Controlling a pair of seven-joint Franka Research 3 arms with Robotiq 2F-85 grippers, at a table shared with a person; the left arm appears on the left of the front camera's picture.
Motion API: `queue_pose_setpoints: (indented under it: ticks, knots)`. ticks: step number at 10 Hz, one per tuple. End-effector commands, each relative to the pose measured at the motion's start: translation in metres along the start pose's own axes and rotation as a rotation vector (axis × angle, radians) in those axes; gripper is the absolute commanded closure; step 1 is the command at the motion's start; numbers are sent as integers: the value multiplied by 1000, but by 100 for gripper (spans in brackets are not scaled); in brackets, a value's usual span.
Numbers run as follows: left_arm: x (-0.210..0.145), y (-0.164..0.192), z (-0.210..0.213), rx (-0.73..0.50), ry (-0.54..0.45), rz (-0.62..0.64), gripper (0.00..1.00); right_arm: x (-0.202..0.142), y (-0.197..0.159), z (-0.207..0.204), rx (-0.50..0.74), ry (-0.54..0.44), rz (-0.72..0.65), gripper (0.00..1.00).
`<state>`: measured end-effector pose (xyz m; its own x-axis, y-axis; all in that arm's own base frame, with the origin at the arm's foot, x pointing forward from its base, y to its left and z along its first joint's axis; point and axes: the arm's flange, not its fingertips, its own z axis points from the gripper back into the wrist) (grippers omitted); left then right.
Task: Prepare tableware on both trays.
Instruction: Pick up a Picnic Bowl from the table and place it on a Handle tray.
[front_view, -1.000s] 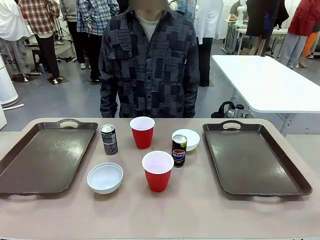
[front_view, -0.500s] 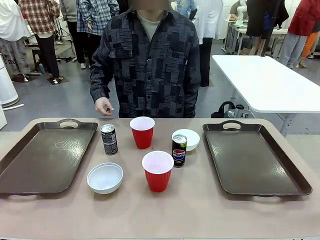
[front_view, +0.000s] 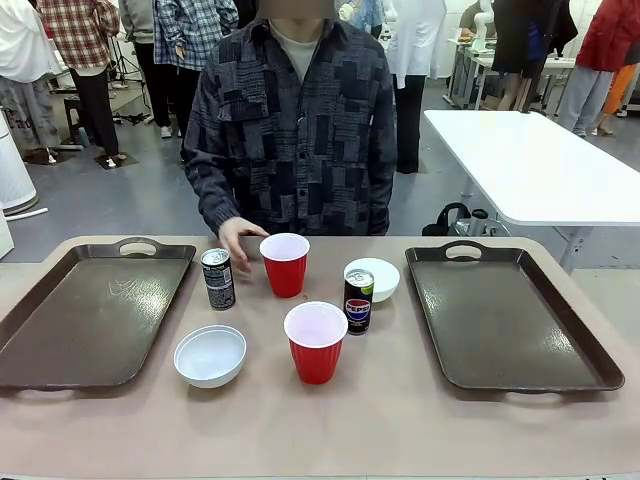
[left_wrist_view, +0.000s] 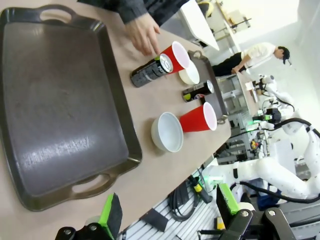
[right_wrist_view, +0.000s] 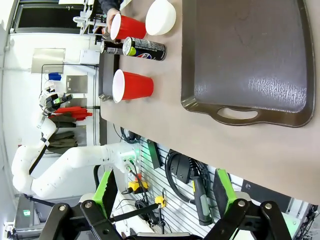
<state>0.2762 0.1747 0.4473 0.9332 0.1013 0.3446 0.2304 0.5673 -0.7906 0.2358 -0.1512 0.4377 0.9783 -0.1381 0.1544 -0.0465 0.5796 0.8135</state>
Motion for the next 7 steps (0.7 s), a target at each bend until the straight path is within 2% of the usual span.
queue_pose_setpoints:
  ticks: [1, 3, 6, 7]
  knots:
    - [0, 1, 0, -9, -13, 4, 0, 3, 13, -4, -65, -39, -28, 0]
    - [0, 1, 0, -9, -13, 4, 0, 34, 59, -13, -125, -17, -93, 0]
    - [0, 1, 0, -9, -13, 4, 0, 83, 142, -69, -392, 36, -133, 0]
    - [0, 1, 0, -9, -13, 4, 0, 106, 168, -95, -482, 19, -152, 0]
